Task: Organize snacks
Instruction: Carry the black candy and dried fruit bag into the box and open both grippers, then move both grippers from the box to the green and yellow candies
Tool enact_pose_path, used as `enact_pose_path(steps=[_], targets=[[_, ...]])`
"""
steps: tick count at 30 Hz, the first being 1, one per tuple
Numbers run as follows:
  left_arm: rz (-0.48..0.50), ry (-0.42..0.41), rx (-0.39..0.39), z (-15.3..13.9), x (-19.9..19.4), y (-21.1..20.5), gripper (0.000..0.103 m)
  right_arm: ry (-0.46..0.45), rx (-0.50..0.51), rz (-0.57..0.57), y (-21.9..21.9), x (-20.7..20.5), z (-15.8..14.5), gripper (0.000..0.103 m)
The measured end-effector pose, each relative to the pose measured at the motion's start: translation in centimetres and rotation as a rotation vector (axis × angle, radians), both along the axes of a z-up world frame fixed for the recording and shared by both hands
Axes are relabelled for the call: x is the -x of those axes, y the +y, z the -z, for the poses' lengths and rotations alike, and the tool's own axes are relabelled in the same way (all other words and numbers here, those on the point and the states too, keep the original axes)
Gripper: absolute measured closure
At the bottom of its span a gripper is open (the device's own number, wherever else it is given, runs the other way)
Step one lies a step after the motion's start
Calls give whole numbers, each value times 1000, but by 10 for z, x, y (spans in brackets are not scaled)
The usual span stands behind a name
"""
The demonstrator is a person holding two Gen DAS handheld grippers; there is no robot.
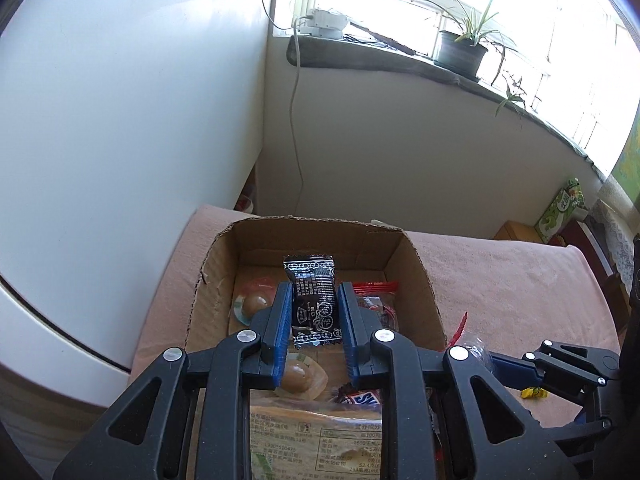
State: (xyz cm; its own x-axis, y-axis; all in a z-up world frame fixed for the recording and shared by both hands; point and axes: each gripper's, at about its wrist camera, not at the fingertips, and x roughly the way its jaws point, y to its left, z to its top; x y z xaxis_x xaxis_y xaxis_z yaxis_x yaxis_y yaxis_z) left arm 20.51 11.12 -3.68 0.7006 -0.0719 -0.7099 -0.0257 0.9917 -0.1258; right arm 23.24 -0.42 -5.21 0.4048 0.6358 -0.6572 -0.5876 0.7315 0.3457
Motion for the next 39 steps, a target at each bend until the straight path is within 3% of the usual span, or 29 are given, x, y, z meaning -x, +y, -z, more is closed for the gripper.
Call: enact_pose_path(steps=[15, 17, 21, 23, 28, 39], targets=[[-4, 12, 11, 7, -12, 8, 81, -12, 9, -43, 19, -4, 11, 68], [-7, 10, 16, 6, -12, 10, 81, -29, 20, -44, 21, 0, 10, 65], [-18, 2, 18, 4, -12, 13, 72, -68, 37, -45, 21, 5, 7, 39], [-18, 2, 15, 3, -12, 13, 70, -88, 34, -41, 20, 8, 4, 33], [-24, 0, 15, 2, -10, 15, 57, -99, 39, -36, 14, 11, 2, 32], [-18, -15, -7, -4, -6, 9, 54, -126, 58, -37, 2, 19, -2, 32]])
